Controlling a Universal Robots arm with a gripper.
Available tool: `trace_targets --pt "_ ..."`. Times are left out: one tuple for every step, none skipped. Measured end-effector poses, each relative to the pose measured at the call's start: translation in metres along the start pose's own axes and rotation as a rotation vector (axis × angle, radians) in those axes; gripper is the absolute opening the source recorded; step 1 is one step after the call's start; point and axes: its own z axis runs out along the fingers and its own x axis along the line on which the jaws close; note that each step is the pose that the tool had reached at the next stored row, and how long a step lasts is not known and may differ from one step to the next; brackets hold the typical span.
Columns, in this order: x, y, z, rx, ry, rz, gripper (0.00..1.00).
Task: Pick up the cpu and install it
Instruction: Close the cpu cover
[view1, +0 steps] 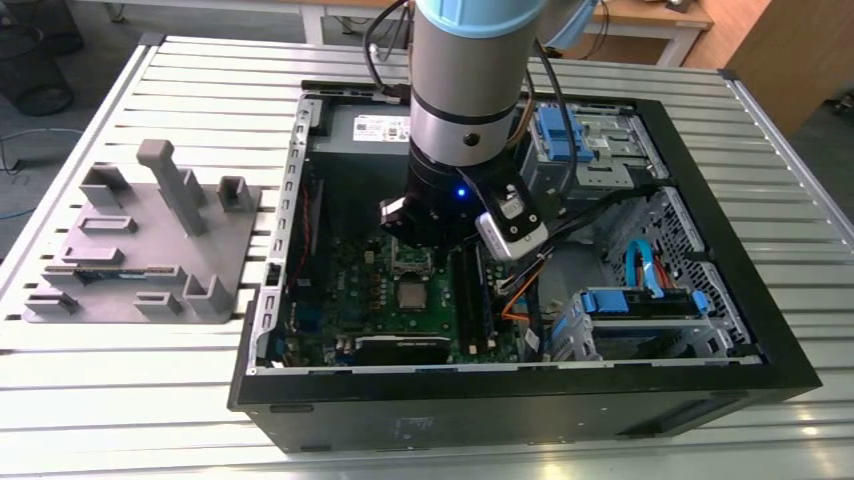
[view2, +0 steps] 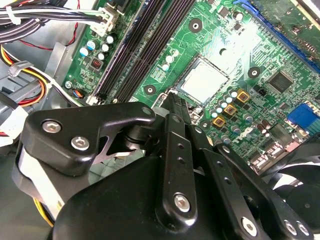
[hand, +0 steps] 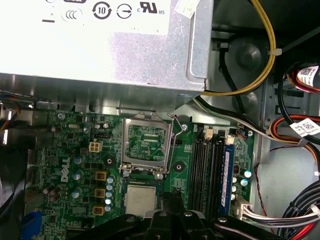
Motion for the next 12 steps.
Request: trace_targets --pt "0.0 0.0001 0.0001 -0.0001 -0.0001 0.0 0.11" --pt "-0.0001 0.0002 0.0003 -0.0002 -0.0001 0.0 0.11" --pt "-0.0002 0.0002 0.0004 -0.0002 -0.0001 0.0 0.11" --pt "-0.0004 0.0003 0.0005 -0.0002 -0.0001 0.0 0.11" --pt "-0.0005 0.0004 0.0007 -0.0003 -0.0001 0.0 0.11" --pt "-0.0006 0.0006 0.0009 -0.0003 -0.0001 0.0 0.11" --pt "-0.0008 0.0009 0.001 0.0 0.0 0.0 0.11" --pt "-0.001 0.0014 0.0013 0.0 0.0 0.0 0.11" --pt "-0.0012 0.0021 0.0017 -0.0001 -0.0001 -0.001 0.11" --pt "-0.0013 0.0031 0.0021 -0.0001 -0.0001 -0.001 0.11" --pt "-0.0014 0.0044 0.0024 -0.0001 0.0 -0.002 0.11" --pt "-0.0016 0.006 0.0029 -0.0002 0.0 -0.003 0.11"
